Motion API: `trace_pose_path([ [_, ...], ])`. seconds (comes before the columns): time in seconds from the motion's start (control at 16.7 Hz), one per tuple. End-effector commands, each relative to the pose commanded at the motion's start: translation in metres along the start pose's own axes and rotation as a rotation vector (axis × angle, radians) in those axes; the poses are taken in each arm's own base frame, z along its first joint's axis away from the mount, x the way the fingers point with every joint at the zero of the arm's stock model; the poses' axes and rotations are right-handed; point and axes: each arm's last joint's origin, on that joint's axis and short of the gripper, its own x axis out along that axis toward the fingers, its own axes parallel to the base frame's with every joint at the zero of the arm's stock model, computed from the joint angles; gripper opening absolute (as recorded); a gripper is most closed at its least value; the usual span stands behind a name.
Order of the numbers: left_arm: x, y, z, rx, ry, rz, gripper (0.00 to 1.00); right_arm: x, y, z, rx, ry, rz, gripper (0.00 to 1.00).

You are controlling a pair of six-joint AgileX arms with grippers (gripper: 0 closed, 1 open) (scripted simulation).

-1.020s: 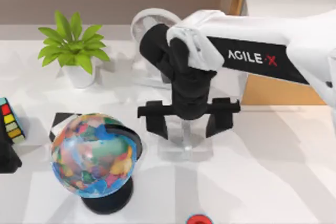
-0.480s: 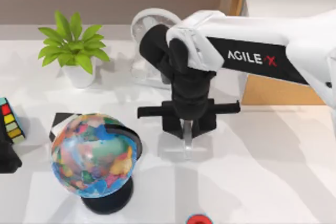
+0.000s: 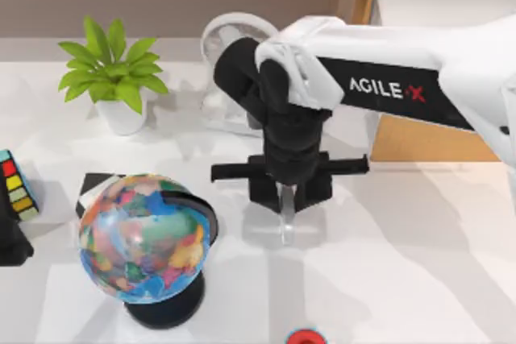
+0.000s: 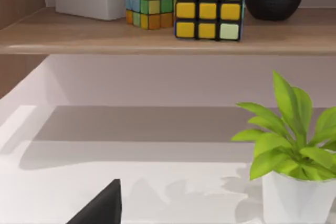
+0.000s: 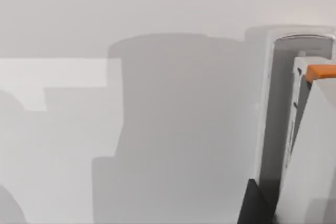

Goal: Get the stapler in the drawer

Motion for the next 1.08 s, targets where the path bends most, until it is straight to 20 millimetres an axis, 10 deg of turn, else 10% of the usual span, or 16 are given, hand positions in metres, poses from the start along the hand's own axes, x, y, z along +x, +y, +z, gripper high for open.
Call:
trace_pose_path([
  [0.72,0.0,0.0,0.0,0.0,0.0,0.0,1.0,-0.034,0.0,0.003,0.001,-0.018,0.01,0.0],
  [1.08,0.0,0.0,0.0,0.0,0.0,0.0,1.0,-0.131,-0.043,0.046,0.02,-0.331,0.105,0.0],
])
